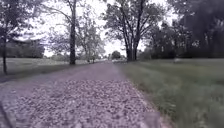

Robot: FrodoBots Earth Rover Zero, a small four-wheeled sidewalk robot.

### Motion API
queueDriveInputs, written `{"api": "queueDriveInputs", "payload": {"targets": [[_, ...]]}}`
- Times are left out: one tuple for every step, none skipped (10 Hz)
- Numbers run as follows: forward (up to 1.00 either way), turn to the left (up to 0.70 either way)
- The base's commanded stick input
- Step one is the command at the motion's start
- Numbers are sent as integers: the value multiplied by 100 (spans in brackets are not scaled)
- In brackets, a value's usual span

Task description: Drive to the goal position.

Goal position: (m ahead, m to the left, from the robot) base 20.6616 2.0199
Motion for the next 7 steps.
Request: {"api": "queueDriveInputs", "payload": {"targets": [[70,0],[70,0],[70,0],[70,0],[70,0],[70,19],[70,35]]}}
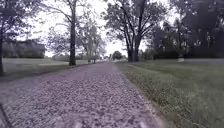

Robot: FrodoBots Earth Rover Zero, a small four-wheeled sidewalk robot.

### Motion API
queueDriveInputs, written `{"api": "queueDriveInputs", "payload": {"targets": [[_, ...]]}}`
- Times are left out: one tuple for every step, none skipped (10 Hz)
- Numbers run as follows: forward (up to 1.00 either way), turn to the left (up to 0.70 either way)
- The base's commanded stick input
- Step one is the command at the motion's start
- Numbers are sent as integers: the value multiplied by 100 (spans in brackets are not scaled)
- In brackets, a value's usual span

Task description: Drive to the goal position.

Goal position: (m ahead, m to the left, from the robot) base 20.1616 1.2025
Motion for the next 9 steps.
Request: {"api": "queueDriveInputs", "payload": {"targets": [[70,35],[70,35],[70,19],[70,0],[70,0],[70,0],[70,0],[70,0],[70,0]]}}
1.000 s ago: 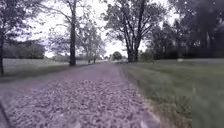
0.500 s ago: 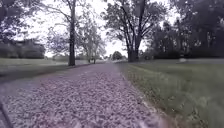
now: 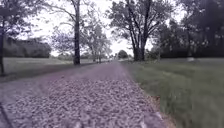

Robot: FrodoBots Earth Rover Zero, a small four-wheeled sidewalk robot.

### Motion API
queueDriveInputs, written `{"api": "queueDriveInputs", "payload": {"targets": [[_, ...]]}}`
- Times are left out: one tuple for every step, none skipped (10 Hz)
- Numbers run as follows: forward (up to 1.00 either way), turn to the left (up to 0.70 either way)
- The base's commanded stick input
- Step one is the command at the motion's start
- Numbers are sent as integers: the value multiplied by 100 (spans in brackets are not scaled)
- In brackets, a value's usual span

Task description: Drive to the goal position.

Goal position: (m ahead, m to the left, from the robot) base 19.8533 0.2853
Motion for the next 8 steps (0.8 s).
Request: {"api": "queueDriveInputs", "payload": {"targets": [[70,0],[70,0],[70,0],[70,0],[70,0],[70,0],[70,0],[70,0]]}}
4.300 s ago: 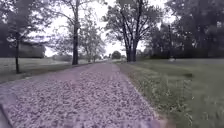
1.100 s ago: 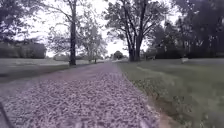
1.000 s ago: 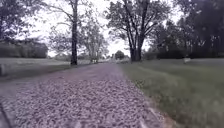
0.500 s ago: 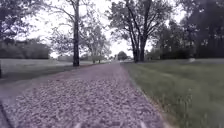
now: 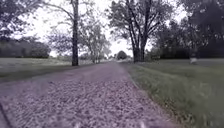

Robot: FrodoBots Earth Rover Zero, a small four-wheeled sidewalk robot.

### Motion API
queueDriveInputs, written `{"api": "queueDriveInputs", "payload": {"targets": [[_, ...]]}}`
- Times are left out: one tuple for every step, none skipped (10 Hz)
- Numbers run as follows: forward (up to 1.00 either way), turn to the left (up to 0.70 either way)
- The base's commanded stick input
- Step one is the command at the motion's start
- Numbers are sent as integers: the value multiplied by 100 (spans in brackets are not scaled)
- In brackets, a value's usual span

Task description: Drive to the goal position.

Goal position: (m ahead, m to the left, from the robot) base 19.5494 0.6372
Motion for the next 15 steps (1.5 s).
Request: {"api": "queueDriveInputs", "payload": {"targets": [[70,0],[70,0],[70,0],[70,0],[70,0],[70,0],[70,0],[70,0],[70,0],[70,0],[70,0],[70,0],[70,0],[70,0],[70,0]]}}
